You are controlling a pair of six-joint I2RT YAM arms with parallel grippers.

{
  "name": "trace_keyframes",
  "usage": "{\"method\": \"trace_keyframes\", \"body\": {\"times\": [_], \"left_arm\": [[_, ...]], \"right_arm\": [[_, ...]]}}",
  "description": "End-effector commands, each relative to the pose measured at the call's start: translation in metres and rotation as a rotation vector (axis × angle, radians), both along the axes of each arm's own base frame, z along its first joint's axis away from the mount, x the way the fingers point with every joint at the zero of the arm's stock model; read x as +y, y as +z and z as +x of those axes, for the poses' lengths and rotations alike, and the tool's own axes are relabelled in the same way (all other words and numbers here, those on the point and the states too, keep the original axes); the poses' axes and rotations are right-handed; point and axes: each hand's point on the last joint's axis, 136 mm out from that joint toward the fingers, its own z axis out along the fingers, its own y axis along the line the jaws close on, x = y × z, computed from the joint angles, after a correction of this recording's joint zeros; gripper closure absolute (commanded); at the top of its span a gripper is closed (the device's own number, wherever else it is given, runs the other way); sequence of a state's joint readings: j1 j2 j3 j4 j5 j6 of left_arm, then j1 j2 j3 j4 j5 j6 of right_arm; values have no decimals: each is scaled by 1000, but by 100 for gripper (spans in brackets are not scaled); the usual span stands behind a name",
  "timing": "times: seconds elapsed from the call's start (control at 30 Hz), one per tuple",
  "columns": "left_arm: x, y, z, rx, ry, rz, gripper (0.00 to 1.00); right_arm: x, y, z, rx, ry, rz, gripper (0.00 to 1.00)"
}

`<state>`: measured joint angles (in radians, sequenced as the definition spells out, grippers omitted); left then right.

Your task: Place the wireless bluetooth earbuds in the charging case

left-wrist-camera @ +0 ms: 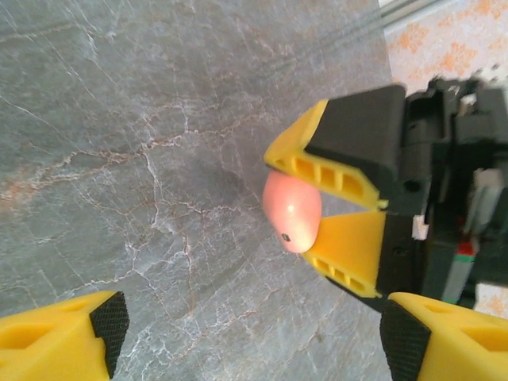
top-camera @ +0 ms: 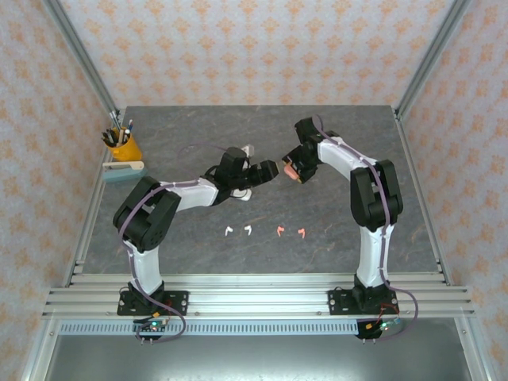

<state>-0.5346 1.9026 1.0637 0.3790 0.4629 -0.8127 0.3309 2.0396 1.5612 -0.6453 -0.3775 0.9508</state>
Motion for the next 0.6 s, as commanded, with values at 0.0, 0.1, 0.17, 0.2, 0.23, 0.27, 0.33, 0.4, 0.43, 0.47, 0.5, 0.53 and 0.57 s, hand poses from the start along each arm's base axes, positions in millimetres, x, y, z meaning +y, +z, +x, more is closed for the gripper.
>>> {"method": "trace_keyframes", "body": {"times": [0.0, 0.1, 0.17, 0.2, 0.23, 0.27, 0.33, 0.4, 0.43, 0.47, 0.5, 0.53, 0.57], "left_arm": [[-18, 10, 7, -61, -40, -33, 18], [-26, 5, 9, -63, -56, -33, 23], [-31, 4, 11, -69, -61, -41, 25], [-33, 3, 12, -71, -64, -46, 26], [-36, 3, 13, -75, -65, -51, 26], [-37, 2, 14, -77, -65, -56, 27], [-41, 1, 16, -83, -65, -67, 28], [-44, 0, 18, -89, -58, -77, 29], [-45, 0, 20, -92, -55, -83, 30], [-46, 0, 21, -95, -51, -90, 30], [-47, -2, 22, -95, -49, -94, 31], [-49, -2, 24, -96, -47, -101, 31], [-50, -3, 25, -95, -44, -107, 32]], "right_arm": [[0, 16, 2, -27, -28, 34, 38], [1, 19, 2, -30, -28, 43, 38], [2, 19, 2, -30, -31, 48, 38], [2, 20, 2, -30, -31, 50, 38], [2, 20, 3, -31, -33, 53, 38], [3, 21, 3, -31, -33, 54, 38], [3, 21, 2, -29, -34, 58, 38], [4, 21, 3, -29, -37, 63, 38], [4, 21, 3, -27, -38, 64, 38], [4, 21, 3, -29, -39, 67, 38], [4, 21, 3, -28, -41, 68, 38], [4, 22, 2, -27, -41, 70, 38], [4, 22, 3, -28, -41, 72, 38]]}}
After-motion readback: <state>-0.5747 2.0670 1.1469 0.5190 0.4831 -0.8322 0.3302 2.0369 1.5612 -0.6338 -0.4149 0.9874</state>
